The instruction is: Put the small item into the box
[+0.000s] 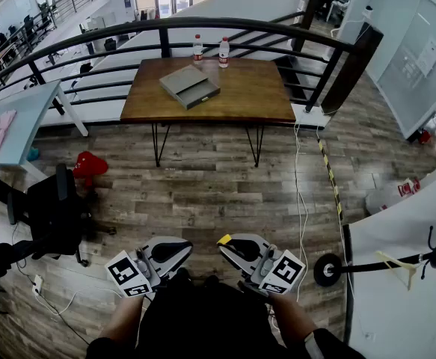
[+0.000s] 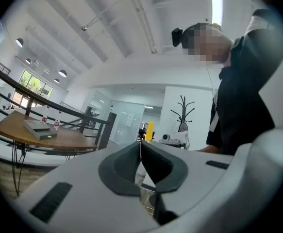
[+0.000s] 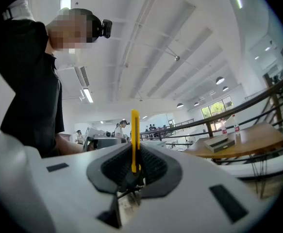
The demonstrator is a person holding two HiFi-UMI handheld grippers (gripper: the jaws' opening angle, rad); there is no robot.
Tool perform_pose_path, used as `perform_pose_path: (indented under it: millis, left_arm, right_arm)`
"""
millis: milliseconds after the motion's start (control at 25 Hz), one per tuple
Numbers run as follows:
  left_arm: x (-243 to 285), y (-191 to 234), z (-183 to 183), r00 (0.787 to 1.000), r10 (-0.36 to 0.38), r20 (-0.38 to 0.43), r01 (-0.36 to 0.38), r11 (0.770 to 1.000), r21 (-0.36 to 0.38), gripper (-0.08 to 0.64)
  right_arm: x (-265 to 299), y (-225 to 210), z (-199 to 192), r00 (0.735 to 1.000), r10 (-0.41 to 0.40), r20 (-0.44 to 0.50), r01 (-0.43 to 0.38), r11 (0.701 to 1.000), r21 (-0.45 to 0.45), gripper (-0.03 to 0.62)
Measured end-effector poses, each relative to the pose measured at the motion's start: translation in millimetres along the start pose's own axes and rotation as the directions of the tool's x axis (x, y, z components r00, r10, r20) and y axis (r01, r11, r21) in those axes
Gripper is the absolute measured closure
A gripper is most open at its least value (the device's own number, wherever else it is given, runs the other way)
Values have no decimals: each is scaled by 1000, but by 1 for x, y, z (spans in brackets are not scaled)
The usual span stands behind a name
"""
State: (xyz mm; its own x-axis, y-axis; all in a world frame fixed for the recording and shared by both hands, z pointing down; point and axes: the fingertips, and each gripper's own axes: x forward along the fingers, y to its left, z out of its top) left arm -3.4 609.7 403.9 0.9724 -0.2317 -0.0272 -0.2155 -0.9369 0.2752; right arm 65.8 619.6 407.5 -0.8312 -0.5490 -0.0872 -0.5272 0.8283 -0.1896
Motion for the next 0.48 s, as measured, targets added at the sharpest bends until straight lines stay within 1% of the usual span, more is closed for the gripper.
perform_pose_path:
  millis: [240,360,480]
  left_arm:
    - [4,-4,-2,1000,-8,-16,8,1000,-4,544]
    - [2,-7,-1,1000,-3,-11,3,1000,-9,543]
    - [0,-11,-4,1000,5,-28,-4,1000,2,543]
  right_arm:
    - [-5,1,-4,1000,3,0,-3,1000,12,538]
    - [-10,3,-6,1000,4,-2,-4,1000,12,538]
    - [-13,5,-7,1000,8,-1,-8,1000,7,538]
